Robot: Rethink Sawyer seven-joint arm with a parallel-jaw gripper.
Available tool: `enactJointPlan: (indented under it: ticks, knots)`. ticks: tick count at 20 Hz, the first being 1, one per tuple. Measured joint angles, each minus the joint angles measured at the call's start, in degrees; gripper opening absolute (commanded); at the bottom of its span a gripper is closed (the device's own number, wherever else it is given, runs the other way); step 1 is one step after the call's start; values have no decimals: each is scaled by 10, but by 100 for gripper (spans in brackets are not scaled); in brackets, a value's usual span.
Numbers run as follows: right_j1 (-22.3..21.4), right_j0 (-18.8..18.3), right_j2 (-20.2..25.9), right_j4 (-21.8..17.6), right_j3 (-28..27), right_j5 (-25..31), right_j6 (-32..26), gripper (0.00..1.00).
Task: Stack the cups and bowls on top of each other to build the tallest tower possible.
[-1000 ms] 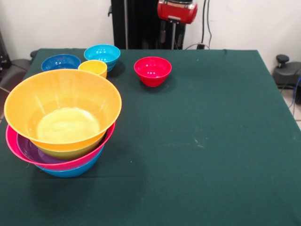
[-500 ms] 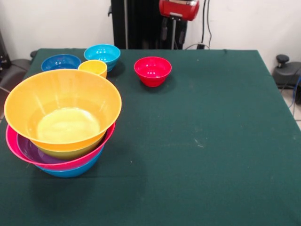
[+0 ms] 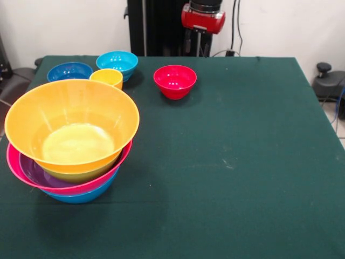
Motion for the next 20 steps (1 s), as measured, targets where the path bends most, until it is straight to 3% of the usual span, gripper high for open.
enactJointPlan:
  ticks: [20]
  knots:
    - [79,-14,2,0,-58,-42,0,100]
